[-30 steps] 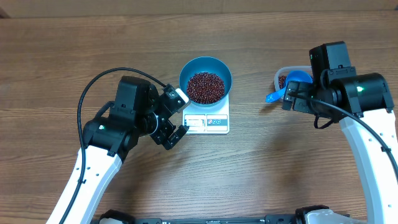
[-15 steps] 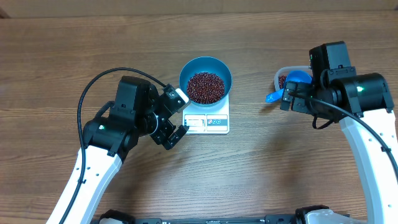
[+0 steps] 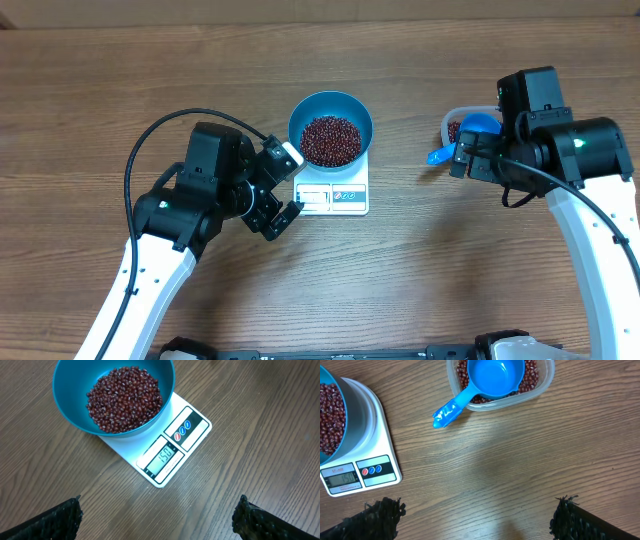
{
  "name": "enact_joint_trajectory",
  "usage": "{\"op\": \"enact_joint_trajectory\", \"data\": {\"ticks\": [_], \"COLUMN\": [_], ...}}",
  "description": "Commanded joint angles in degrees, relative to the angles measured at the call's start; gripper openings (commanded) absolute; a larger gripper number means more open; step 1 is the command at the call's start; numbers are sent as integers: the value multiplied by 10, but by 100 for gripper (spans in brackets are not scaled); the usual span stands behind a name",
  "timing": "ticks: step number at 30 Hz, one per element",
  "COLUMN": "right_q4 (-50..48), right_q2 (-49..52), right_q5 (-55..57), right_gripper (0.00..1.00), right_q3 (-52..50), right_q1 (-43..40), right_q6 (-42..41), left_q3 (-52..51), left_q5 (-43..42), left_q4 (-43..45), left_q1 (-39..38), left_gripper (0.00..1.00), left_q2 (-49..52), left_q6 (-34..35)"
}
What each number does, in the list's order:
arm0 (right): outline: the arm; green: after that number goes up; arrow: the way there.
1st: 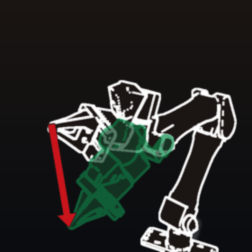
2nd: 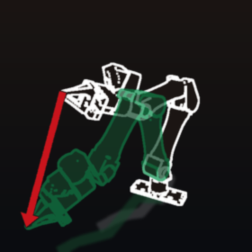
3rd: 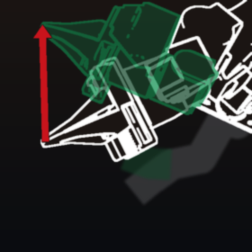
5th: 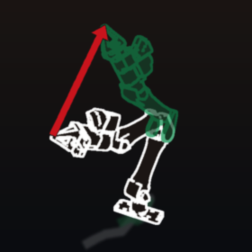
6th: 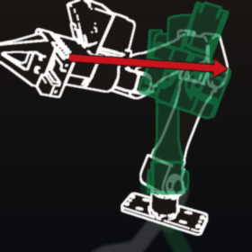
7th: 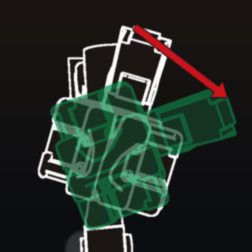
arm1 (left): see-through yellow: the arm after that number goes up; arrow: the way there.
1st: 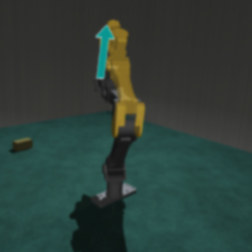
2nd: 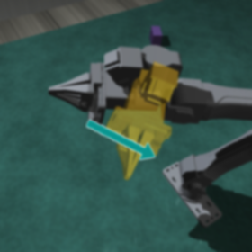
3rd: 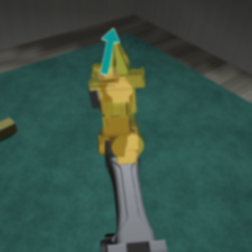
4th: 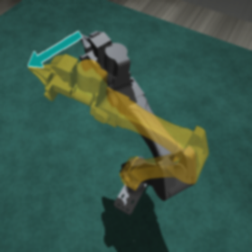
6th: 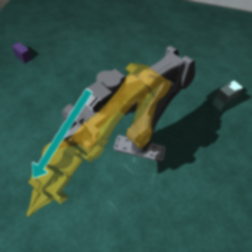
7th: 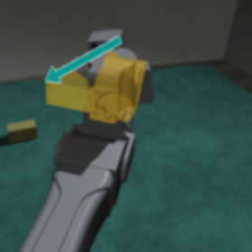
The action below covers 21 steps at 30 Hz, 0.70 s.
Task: Scoop item into bowl and weigh 150g on scale
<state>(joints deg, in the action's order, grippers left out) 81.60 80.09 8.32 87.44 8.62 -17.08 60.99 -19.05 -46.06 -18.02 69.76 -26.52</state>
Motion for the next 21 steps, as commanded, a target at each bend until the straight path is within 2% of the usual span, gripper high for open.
{"op": "enact_joint_trajectory", "data": {"ticks": [1, 13, 17, 21], "right_q4": [-3, -3, -3, -3], "right_q2": [-3, -3, -3, -3], "right_q5": [-4, -4, -4, -4], "right_gripper": [100, 100, 100, 100], "right_q3": [11, 11, 11, 11], "right_q1": [-1, -1, -1, -1], "right_q6": [8, 8, 9, 9], "left_q3": [-5, -6, -31, -114], "left_q5": [0, 15, 21, 14], "left_q4": [0, -48, -26, 56], "left_q1": [-4, -3, -3, 4], "left_gripper": [100, 100, 100, 99], "left_q2": [-1, -6, -43, -113], "left_q6": [8, 8, 8, 9]}}
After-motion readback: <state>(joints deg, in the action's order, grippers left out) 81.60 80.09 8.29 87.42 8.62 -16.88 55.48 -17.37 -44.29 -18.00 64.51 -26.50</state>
